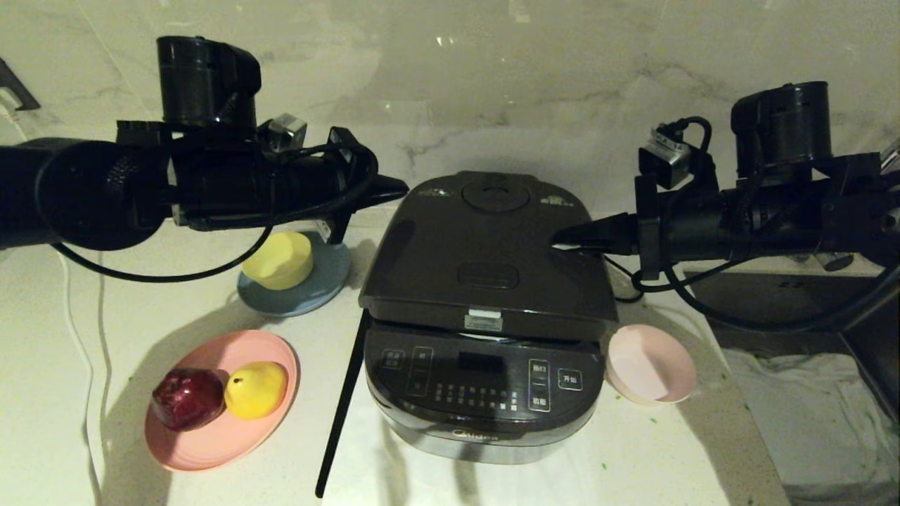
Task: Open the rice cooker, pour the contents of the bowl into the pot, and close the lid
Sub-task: Close the rice cooker
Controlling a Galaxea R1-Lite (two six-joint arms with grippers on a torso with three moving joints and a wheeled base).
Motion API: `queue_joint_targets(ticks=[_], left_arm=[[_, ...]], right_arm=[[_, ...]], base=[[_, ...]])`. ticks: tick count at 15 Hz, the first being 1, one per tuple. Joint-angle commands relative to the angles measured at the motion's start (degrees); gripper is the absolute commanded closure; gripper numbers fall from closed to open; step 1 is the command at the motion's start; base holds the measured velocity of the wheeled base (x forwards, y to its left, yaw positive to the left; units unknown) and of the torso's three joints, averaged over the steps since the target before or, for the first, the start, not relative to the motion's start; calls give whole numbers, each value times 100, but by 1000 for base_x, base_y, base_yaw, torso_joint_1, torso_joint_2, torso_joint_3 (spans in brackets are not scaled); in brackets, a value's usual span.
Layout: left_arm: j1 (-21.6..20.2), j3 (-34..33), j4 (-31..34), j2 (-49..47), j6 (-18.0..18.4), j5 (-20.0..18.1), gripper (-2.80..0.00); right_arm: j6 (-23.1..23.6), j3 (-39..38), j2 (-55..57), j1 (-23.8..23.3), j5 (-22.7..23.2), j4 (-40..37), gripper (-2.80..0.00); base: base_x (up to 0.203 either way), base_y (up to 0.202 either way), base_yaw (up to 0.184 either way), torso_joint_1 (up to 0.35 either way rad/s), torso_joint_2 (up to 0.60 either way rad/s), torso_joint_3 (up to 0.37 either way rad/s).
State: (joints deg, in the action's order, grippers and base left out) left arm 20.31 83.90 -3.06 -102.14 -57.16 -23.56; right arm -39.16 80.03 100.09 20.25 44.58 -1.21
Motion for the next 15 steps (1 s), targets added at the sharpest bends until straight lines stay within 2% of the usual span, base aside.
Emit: queue_joint_targets(ticks=[1,5,11,15], left_arm=[[43,39,-38,317,-32,-43,0],[161,-139,-19,428,-94,-66,0],[322,-1103,-109,335,-70,-157,0],[333,-1468,-360,-98,-33,-133,0]], right_arm=[[-12,65,-130,-3,33,-2,0],[-12,65,-130,5,33,-2,0],[-21,-40,8,5,33,-2,0],[-38,-198,353,-3,28,-1,0]], base=[[0,0,0,0,0,0],[0,0,0,0,0,0],[0,0,0,0,0,0],[0,0,0,0,0,0]])
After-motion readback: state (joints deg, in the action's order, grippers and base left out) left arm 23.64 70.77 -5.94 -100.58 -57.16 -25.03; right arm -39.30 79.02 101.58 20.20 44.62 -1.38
